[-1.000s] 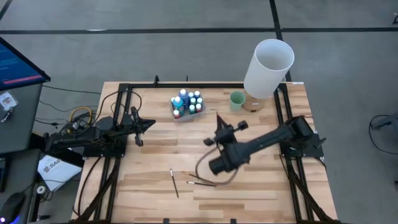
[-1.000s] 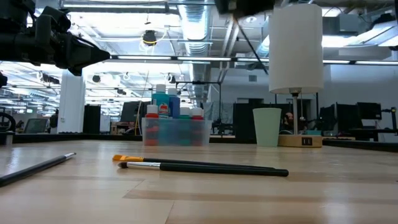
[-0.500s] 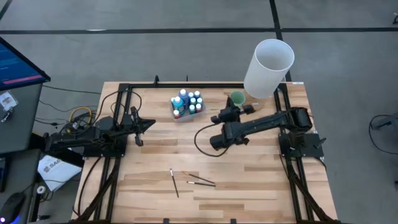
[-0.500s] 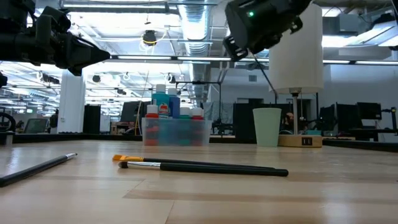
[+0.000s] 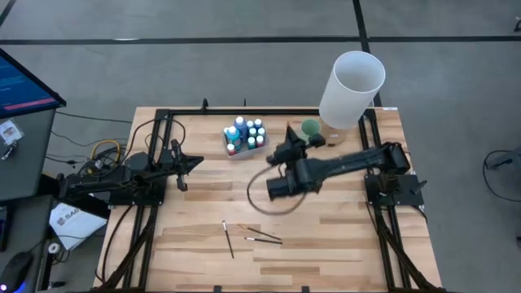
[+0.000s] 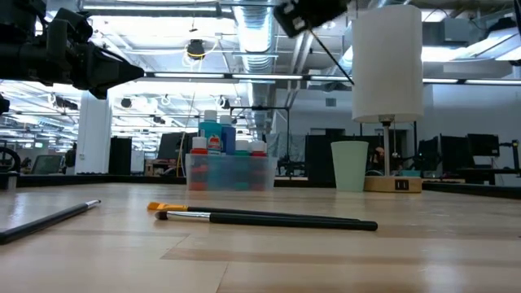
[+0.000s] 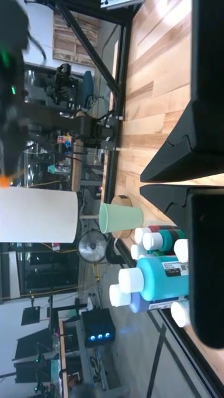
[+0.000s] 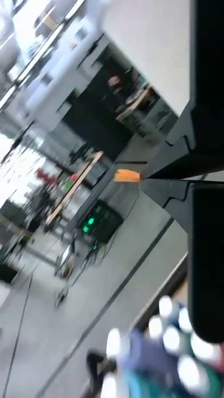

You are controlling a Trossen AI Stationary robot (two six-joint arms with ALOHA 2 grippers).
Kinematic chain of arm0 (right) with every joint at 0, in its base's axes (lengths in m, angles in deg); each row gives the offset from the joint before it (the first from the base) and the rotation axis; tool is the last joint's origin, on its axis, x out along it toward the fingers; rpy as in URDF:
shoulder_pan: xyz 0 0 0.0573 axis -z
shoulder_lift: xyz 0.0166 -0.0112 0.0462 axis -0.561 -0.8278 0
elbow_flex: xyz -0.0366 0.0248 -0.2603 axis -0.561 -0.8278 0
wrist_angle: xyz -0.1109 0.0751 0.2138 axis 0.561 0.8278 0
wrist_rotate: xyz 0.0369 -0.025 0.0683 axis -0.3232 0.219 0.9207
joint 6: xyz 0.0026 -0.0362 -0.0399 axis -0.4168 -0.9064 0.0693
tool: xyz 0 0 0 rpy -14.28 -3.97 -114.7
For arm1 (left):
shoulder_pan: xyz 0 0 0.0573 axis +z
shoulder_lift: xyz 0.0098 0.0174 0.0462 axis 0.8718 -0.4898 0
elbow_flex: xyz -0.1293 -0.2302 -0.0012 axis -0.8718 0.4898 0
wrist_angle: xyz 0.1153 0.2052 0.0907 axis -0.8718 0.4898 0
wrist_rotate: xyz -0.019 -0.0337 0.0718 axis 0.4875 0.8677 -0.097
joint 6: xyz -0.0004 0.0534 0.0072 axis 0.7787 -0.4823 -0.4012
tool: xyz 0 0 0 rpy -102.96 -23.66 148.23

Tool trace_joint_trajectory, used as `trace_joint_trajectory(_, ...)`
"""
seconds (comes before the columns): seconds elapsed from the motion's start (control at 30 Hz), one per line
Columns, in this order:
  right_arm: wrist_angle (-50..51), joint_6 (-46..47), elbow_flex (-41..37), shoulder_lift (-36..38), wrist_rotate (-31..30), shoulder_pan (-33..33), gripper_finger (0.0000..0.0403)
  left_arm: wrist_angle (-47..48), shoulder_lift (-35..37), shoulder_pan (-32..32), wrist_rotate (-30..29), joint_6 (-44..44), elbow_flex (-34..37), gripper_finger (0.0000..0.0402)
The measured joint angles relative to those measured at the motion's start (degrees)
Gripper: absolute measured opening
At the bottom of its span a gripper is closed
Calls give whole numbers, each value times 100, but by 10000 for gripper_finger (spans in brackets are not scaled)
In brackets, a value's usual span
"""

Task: Pick & Place Paint Supplies
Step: Put the gold paintbrush into the green cup

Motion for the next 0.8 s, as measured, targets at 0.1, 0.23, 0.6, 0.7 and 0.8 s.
trace_joint_trajectory(0.1,161,-285,281,-2,-44,-284,0,0,0,0,13,0,0,2)
trace_joint_trajectory(0.23,48,-318,714,2,68,-522,0,0,0,0,13,0,0,2)
trace_joint_trajectory(0.6,-6114,-6558,633,-4,3676,-754,0,0,0,0,11,0,0,2)
trace_joint_trajectory(0.7,-7142,-7499,428,56,3871,-635,0,0,0,0,11,0,0,2)
trace_joint_trajectory(0.8,-8278,-8108,-257,342,4029,-495,0,0,0,0,-1,0,0,2)
